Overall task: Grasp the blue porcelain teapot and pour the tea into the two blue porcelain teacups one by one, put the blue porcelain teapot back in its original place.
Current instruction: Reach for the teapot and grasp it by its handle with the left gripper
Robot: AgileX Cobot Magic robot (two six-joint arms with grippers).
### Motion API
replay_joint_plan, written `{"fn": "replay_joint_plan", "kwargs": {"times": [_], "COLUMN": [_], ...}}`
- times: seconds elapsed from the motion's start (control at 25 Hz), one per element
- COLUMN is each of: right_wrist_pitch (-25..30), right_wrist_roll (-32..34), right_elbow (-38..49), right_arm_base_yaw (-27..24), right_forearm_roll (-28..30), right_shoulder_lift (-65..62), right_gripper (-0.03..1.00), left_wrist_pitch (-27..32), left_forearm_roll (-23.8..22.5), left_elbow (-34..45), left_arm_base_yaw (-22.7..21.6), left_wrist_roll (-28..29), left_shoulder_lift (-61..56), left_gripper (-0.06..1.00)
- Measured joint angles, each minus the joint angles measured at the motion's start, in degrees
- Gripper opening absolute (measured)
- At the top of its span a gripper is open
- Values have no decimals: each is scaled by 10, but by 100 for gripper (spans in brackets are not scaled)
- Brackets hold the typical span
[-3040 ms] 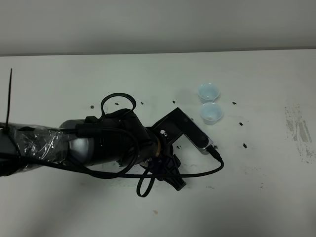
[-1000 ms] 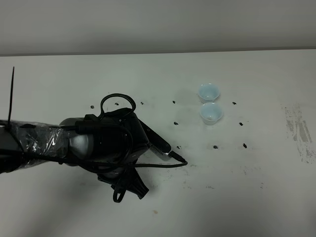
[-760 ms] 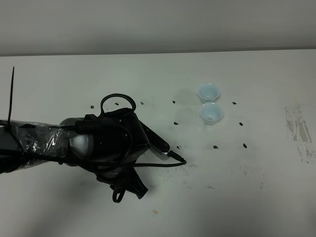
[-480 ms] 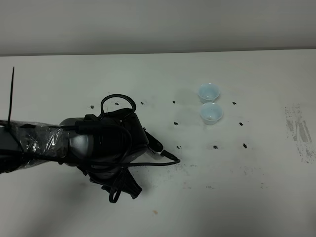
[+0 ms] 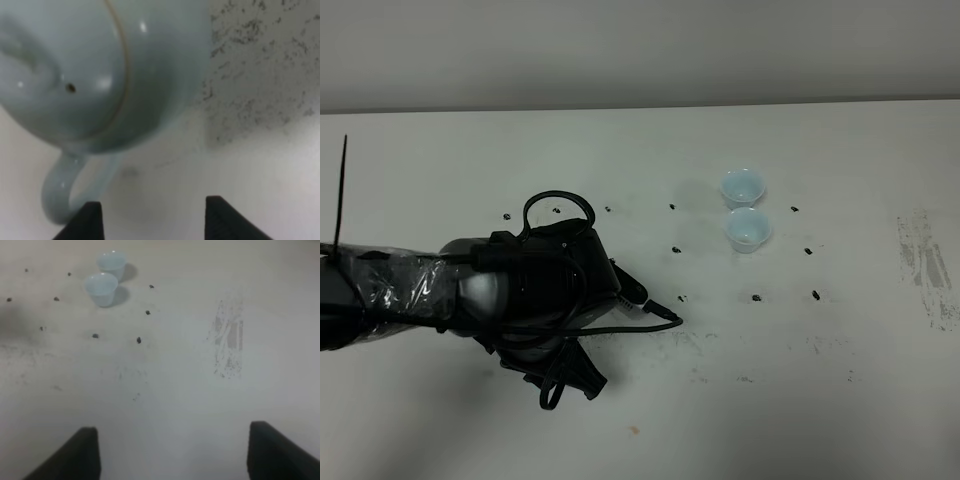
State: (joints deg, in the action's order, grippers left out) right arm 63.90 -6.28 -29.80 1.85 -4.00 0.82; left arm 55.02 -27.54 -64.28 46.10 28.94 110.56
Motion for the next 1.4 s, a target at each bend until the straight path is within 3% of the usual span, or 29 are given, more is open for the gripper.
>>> {"fn": "replay_joint_plan", "kwargs": {"times": [0.28,0.6,0.84,1.04,1.24,1.4], "right_wrist_pitch": [0,0,0,0,0,0], "right_wrist_roll": [0,0,0,0,0,0], "right_elbow": [0,0,0,0,0,0], "right_arm_base_yaw": [0,0,0,0,0,0], "right_forearm_roll": [0,0,0,0,0,0], "right_shoulder_lift": [0,0,0,0,0,0], "right_gripper": [59,59,59,59,59,59], "left_wrist_pitch": [10,34,26,-15,-68,-78], "left_forearm_roll": [20,147,157,179,183,182], "left_elbow": [0,2,5,36,53,53], "left_arm_base_yaw": [-1,-61,-114,-132,-148,-148], "left_wrist_roll": [-30,-209,-243,-301,-314,-321], "left_shoulder_lift": [-105,-158,-158,-158,-158,-158], "left_gripper": [44,38,36,36,36,36]}}
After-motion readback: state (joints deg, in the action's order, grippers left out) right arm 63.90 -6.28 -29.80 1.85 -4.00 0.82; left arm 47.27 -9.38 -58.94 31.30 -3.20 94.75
